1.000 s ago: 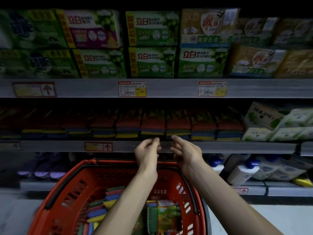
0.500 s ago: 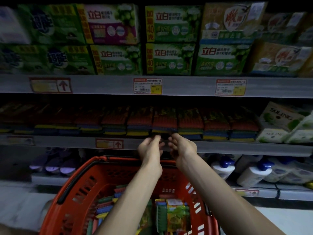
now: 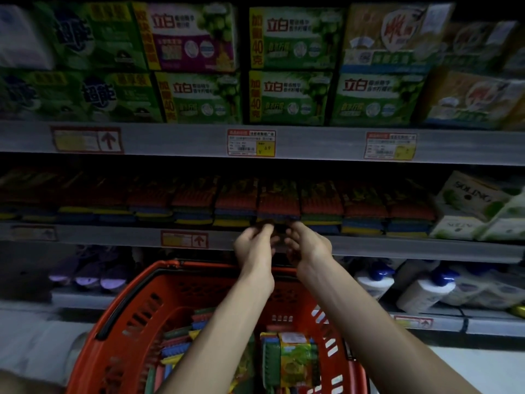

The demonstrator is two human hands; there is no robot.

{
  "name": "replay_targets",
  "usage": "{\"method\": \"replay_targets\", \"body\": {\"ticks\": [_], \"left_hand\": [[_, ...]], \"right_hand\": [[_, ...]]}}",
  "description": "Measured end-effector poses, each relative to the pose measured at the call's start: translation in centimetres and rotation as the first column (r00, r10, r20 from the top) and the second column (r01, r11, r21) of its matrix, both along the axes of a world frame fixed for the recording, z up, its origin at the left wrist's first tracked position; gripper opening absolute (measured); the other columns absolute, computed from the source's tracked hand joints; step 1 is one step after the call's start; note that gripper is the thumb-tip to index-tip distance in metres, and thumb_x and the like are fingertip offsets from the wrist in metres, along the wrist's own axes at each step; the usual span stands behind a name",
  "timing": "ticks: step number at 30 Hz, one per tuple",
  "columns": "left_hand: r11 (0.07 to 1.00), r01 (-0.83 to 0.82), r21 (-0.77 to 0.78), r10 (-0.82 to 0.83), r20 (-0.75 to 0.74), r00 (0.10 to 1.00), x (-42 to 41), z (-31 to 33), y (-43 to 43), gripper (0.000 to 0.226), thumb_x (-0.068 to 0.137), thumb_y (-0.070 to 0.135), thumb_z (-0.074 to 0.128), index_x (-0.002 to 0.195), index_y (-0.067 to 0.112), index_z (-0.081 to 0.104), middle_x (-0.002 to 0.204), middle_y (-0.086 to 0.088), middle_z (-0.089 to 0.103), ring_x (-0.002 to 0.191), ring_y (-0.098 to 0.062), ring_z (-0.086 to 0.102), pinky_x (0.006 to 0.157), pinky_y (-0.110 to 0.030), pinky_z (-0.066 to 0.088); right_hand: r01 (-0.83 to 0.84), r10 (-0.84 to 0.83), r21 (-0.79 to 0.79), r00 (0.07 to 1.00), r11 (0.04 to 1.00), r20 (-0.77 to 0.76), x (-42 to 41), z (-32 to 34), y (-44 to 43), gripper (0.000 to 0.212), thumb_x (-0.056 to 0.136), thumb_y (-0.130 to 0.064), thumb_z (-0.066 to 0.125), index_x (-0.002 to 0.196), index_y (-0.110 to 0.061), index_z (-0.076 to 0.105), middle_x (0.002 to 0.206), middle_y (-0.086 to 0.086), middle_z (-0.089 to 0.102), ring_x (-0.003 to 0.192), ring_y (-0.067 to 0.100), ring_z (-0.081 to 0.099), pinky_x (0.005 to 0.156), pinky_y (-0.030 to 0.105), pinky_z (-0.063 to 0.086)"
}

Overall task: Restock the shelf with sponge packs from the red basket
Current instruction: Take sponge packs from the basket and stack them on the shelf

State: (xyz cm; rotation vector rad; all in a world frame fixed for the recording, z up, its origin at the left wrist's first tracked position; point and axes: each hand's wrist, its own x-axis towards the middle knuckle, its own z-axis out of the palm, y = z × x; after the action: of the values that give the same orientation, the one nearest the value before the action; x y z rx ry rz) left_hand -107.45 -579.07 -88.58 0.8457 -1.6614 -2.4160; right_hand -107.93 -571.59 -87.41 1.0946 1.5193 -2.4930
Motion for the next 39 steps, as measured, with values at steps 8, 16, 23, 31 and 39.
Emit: {"method": "replay_targets", "body": {"ticks": [8, 16, 23, 31, 39], "left_hand": [[0.965, 0.115, -0.238, -0.126, -0.031, 0.992, 1.2, -0.3, -1.7, 0.003, 0.095, 0.022, 0.071, 0.097, 0.021, 0.074, 0.086, 0.002, 0.077, 0.086, -0.011, 0.074, 0.084, -0.035, 0.059], [0.709, 0.296, -0.640, -0.409, -0.033, 0.912, 4.3, 0.5, -5.6, 0.008, 0.095, 0.026, 0.071, 0.103, 0.027, 0.073, 0.095, 0.012, 0.071, 0.089, -0.001, 0.067, 0.066, -0.009, 0.049], [0.225, 0.343, -0.912, -0.640, 0.127, 0.758, 8.2, 0.6, -11.4, 0.020, 0.095, 0.039, 0.068, 0.115, 0.037, 0.067, 0.114, 0.019, 0.062, 0.107, -0.003, 0.059, 0.090, -0.030, 0.051], [-0.090, 0.375, -0.923, -0.672, 0.334, 0.660, 12.3, -1.5, -19.3, 0.043, 0.095, 0.048, 0.063, 0.136, 0.038, 0.056, 0.130, 0.020, 0.053, 0.121, -0.008, 0.056, 0.098, -0.034, 0.050], [-0.479, 0.302, -0.824, -0.526, 0.545, 0.653, 14.6, -5.1, -26.2, 0.059, 0.090, 0.050, 0.064, 0.144, 0.029, 0.052, 0.140, -0.001, 0.052, 0.128, -0.026, 0.054, 0.099, -0.042, 0.046]], "right_hand": [[-0.110, 0.112, 0.068, 0.993, 0.992, -0.025, 1.7, 0.3, 0.5, 0.009, 0.091, -0.017, 0.076, 0.092, -0.008, 0.074, 0.081, 0.003, 0.077, 0.067, 0.014, 0.070, 0.062, 0.028, 0.051], [-0.265, 0.303, 0.279, 0.947, 0.923, -0.104, 5.6, 1.3, 2.0, 0.013, 0.085, -0.028, 0.082, 0.092, -0.018, 0.078, 0.091, 0.004, 0.079, 0.087, 0.022, 0.075, 0.089, 0.037, 0.056], [-0.318, 0.531, 0.683, 0.838, 0.658, -0.121, 9.1, 1.0, 2.1, 0.024, 0.080, -0.032, 0.086, 0.100, -0.023, 0.077, 0.087, -0.003, 0.076, 0.083, 0.009, 0.073, 0.071, 0.026, 0.055], [-0.405, 0.735, 0.914, 0.618, -0.005, 0.278, 13.8, -2.4, 1.3, 0.050, 0.079, -0.043, 0.083, 0.125, -0.028, 0.068, 0.118, -0.009, 0.068, 0.109, 0.007, 0.065, 0.093, 0.023, 0.050], [-0.535, 0.675, 0.740, 0.370, -0.407, 0.639, 13.3, -8.6, -3.2, 0.055, 0.080, -0.039, 0.079, 0.128, -0.018, 0.063, 0.124, 0.006, 0.064, 0.117, 0.025, 0.060, 0.093, 0.032, 0.046]]}}
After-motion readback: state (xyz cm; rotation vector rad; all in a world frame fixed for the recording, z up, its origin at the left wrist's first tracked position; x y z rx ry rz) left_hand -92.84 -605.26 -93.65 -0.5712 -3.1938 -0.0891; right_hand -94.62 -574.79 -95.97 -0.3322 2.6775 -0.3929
